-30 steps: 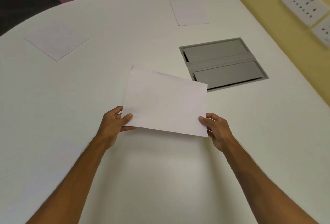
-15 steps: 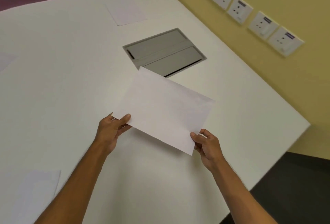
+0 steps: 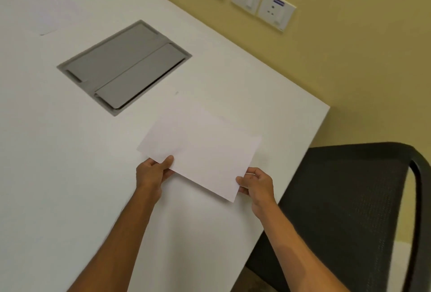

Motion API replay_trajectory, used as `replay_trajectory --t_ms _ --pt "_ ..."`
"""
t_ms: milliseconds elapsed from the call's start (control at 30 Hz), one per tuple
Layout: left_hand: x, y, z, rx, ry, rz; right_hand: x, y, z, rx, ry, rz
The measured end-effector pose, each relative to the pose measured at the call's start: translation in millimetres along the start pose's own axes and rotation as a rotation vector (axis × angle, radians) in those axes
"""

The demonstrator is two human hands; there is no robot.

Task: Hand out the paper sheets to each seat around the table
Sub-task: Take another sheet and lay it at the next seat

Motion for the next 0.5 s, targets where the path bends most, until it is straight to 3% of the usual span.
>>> replay_trajectory --t_ms 200,333,500 --pt "-45 -17 15 0.027 0.0 0.108 29 4 34 0.009 0.172 -0.162" --pt "-61 -25 23 0.02 0.01 0.196 35 5 49 0.098 0.189 -0.366" --pt "-69 -29 30 0.005 0.036 0.306 37 15 48 0.264 0.134 -0.894"
Point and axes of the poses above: each hand's wrist, its own z-axis towards the middle knuckle, its own x-axis out of the back of the hand, y = z × x, the point moved 2 cm from there along z, towards the middle knuckle
